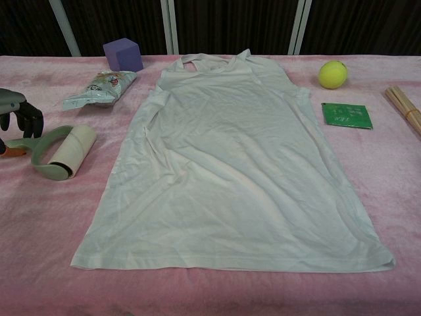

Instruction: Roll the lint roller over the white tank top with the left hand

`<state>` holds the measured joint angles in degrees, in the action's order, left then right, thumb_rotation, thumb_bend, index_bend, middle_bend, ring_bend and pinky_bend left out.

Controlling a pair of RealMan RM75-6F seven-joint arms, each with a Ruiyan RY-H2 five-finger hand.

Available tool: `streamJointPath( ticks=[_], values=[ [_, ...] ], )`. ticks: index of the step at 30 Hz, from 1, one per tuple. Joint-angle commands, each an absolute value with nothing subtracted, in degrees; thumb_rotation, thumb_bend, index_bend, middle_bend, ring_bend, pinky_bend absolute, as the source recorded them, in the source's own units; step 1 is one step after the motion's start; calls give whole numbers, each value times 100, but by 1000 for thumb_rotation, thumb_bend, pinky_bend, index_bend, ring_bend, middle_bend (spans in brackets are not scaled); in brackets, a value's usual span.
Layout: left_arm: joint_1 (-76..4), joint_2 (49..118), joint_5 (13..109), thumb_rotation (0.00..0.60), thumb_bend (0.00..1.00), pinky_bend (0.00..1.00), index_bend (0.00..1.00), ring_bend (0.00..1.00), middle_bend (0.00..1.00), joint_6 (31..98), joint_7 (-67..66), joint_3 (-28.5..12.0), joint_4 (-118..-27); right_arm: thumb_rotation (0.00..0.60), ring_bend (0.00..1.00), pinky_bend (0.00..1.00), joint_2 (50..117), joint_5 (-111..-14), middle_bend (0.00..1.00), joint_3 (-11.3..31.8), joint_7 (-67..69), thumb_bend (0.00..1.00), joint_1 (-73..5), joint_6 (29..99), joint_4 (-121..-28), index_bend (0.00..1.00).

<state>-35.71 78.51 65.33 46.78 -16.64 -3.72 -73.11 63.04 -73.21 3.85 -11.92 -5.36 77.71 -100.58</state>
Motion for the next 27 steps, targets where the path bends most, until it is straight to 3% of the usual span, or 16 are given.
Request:
streamJointPath(
  ticks=[1,27],
  values=[
    [-3576,7861,6520,600,290,416,460,326,481,4673,-1684,-364,-7292,600,158,197,6303,-7325,25,381,-1189,272,-538,7766,-10059,206],
    [-3614,7918,6616,600,300,416,482,326,489,4683,-1625,-337,-7137,600,158,197,6308,-7299,25,373,-1238,272,-542,7754,-10065,205]
  ],
)
